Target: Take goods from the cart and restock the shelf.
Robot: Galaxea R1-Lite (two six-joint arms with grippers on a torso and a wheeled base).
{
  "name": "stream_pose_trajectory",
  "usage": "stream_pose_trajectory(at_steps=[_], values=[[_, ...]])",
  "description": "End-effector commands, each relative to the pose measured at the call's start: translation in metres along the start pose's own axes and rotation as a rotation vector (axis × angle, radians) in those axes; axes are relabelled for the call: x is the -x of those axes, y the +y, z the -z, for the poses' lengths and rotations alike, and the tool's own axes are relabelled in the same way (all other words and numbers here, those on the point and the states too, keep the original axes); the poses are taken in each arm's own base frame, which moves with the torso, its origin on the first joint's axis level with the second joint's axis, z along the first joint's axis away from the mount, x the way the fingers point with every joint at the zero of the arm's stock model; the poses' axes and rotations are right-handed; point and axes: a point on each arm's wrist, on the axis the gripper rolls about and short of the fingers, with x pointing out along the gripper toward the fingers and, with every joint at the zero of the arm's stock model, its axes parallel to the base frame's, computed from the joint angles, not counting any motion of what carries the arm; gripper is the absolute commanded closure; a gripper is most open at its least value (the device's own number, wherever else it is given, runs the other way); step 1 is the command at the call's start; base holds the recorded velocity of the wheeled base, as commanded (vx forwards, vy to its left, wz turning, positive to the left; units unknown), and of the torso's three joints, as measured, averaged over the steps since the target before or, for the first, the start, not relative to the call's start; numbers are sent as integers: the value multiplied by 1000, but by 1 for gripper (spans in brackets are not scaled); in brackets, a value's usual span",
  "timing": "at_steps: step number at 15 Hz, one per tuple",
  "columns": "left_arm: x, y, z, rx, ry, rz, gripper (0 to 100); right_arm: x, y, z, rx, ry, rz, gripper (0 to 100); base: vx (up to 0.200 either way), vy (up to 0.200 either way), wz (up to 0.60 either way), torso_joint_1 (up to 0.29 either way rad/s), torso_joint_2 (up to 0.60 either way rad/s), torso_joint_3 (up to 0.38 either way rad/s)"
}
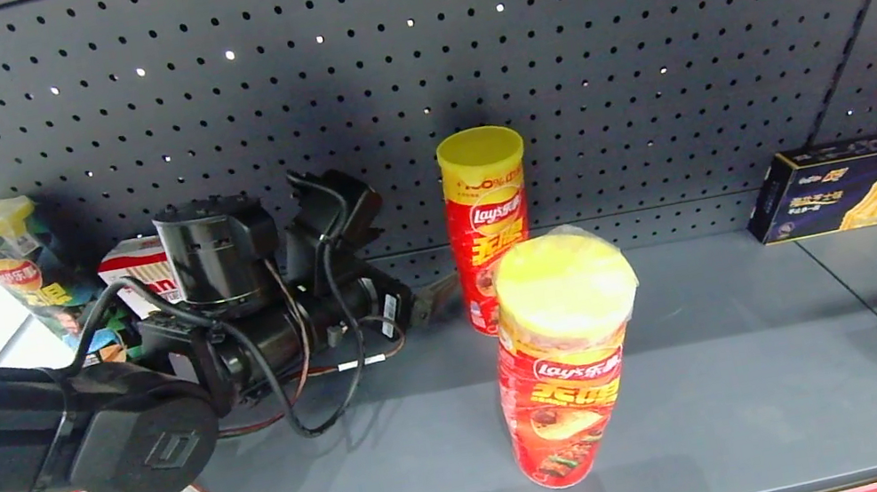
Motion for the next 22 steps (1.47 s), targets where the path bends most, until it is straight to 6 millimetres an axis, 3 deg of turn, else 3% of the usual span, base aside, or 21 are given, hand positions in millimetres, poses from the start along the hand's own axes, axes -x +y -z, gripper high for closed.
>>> stream_pose_trajectory(at_steps=[1,2,3,4,6,7,10,11,12,13,14,17,18,19,20,22], values=[[34,1,-27,-6,-79,-21,0,0,0,0,0,1,0,0,0,0,0,0,0,0],[40,1,-32,-11,-95,-24,0,0,0,0,0,1,0,0,0,0,0,0,0,0],[67,0,-49,-19,-157,-38,0,0,0,0,0,1,0,0,0,0,0,0,0,0],[80,0,-56,-22,-185,-46,0,0,0,0,0,1,0,0,0,0,0,0,0,0],[133,-2,-70,-39,-267,-82,0,0,0,0,0,1,0,0,0,0,0,0,0,0],[158,-6,-68,-36,-286,-99,0,0,0,0,0,1,0,0,0,0,0,0,0,0],[231,-23,-54,-3,-345,-143,0,0,0,0,0,1,0,0,0,0,0,0,0,0],[264,-30,-50,-2,-365,-150,0,0,0,0,0,1,0,0,0,0,0,0,0,0],[275,-33,-46,1,-362,-150,0,0,0,0,0,1,0,0,0,0,0,0,0,0],[311,-44,-19,39,-306,-239,0,0,0,0,0,1,0,0,0,0,0,0,0,0],[330,-57,5,47,-289,-289,0,0,0,0,0,1,0,0,0,0,0,0,0,0],[350,-86,68,47,-305,-375,0,0,0,0,0,1,2,0,0,0,0,0,0,0],[348,-91,82,47,-277,-450,0,0,0,0,0,1,0,0,0,0,0,0,0,0],[348,-91,82,47,-277,-450,0,0,0,0,0,1,0,0,0,0,0,0,0,0],[345,-101,109,48,-239,-544,0,0,0,0,0,1,0,0,0,0,0,0,0,0],[348,-108,120,50,-233,-550,0,0,0,0,0,1,0,0,0,0,0,0,0,0]])
